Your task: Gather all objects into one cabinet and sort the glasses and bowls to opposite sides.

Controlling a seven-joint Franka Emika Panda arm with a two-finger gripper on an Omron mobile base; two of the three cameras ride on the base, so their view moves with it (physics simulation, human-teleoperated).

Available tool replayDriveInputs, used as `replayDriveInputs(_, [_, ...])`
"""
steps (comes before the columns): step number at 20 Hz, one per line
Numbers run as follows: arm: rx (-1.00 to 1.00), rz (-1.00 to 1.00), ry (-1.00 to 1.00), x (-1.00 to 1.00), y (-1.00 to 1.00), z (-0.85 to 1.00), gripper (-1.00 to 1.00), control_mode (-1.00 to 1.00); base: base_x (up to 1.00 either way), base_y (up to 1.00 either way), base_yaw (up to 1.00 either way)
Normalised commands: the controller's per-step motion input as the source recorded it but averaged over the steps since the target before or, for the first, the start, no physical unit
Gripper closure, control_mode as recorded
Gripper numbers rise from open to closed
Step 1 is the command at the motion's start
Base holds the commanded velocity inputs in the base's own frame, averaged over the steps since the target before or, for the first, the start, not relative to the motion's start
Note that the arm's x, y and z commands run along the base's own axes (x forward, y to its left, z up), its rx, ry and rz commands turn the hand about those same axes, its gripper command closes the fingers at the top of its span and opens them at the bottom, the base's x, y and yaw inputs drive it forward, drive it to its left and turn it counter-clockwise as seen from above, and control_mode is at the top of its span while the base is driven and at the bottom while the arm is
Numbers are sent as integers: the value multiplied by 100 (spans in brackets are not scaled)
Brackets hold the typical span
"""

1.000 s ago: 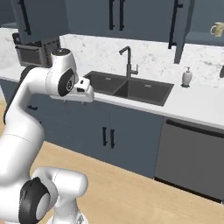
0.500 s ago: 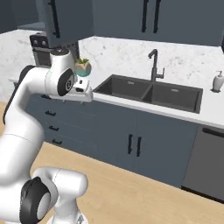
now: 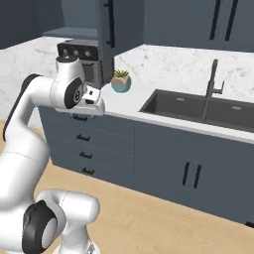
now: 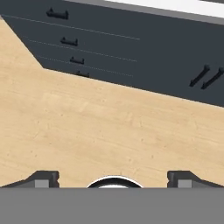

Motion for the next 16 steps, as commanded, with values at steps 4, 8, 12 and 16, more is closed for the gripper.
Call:
replayDriveInputs(4, [0, 0, 0, 0, 0, 0, -100, 100, 31, 91, -11])
replayDriveInputs(8, [0, 0, 0, 0, 0, 0, -100, 100, 33, 74, -12])
replayDriveInputs(12, [0, 0, 0, 0, 0, 0, -100, 100, 61, 42, -12])
replayDriveInputs(16, [0, 0, 0, 0, 0, 0, -100, 100, 61, 16, -15])
